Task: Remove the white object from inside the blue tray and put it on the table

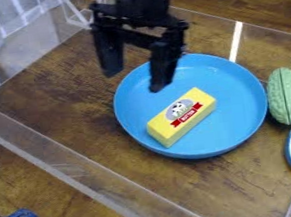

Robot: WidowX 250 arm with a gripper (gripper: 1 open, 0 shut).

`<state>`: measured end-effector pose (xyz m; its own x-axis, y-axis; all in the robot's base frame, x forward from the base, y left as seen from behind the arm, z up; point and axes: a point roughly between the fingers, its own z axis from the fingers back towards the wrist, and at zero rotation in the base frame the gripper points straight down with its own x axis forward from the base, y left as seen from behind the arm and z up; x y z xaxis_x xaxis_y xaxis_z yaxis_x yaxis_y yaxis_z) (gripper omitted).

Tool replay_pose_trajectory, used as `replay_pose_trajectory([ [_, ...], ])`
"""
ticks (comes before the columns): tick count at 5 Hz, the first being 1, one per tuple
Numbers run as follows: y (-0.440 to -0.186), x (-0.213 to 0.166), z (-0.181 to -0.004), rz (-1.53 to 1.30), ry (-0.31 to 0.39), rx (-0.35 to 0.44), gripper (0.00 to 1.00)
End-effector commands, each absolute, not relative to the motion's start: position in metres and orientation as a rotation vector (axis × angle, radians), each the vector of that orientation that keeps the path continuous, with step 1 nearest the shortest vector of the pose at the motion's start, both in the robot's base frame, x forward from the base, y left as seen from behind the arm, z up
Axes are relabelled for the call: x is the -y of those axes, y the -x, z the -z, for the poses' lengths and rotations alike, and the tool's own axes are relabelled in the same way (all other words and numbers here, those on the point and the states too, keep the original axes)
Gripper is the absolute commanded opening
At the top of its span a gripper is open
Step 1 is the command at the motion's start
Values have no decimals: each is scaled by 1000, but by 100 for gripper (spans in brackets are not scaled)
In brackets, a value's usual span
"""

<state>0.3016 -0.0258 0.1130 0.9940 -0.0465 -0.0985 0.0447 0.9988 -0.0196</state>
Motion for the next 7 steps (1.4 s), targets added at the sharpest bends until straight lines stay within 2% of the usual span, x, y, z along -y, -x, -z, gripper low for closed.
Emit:
replay_pose_trajectory([
  [1,-318,39,-133,60,20,-4,100],
  [3,-324,51,-140,45,26,41,100],
  [7,-331,63,-133,44,46,58,100],
])
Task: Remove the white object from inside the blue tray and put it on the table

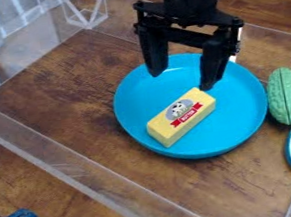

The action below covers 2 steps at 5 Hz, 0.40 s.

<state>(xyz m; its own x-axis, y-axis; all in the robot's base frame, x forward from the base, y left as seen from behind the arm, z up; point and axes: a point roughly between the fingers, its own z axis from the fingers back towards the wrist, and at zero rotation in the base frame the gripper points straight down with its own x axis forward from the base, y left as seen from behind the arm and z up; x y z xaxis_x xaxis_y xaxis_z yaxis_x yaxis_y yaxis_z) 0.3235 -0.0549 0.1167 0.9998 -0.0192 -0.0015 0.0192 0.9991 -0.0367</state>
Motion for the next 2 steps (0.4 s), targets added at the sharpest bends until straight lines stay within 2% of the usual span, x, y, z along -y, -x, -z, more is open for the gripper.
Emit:
replay_pose_trajectory([
  [1,-333,65,-130,46,47,59,100],
  [2,-336,68,-129,47,50,66,100],
])
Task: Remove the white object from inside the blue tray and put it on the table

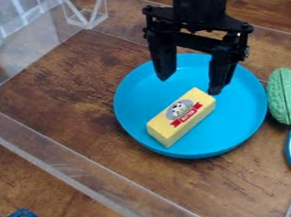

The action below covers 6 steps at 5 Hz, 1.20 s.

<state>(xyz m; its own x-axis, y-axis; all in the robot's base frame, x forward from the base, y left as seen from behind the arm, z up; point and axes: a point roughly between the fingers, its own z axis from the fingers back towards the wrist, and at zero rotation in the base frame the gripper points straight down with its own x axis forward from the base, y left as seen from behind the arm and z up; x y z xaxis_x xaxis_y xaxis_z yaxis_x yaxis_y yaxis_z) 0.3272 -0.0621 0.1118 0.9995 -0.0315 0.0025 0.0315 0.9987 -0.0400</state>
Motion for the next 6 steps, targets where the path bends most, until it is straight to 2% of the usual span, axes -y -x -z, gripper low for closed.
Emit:
replay_pose_trajectory([
  [1,-340,70,-127,51,57,72,100],
  [6,-367,71,-128,80,78,93,100],
])
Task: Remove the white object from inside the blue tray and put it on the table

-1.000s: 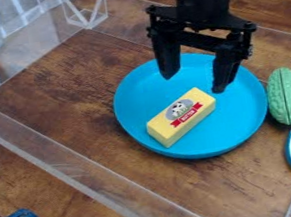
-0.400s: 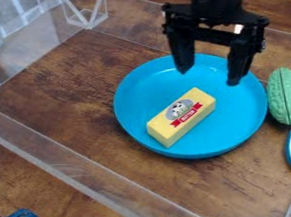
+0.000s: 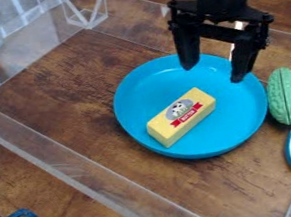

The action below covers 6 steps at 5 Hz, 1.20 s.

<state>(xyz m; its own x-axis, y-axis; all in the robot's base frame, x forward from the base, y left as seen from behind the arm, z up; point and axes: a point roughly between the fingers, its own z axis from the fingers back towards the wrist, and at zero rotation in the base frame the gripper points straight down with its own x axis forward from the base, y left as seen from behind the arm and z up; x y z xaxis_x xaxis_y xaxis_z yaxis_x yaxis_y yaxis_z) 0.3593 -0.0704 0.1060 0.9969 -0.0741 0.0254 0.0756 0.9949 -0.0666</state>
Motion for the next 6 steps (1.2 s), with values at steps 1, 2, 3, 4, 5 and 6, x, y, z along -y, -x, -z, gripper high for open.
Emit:
replay_pose_trajectory([
  [1,-368,69,-127,90,78,88,100],
  [2,-369,67,-128,95,75,83,100],
  [3,-368,67,-120,117,73,62,100],
  [4,-367,68,-112,138,71,41,100],
  [5,-365,67,-103,161,70,20,100],
  [6,-363,66,-95,184,68,0,100],
])
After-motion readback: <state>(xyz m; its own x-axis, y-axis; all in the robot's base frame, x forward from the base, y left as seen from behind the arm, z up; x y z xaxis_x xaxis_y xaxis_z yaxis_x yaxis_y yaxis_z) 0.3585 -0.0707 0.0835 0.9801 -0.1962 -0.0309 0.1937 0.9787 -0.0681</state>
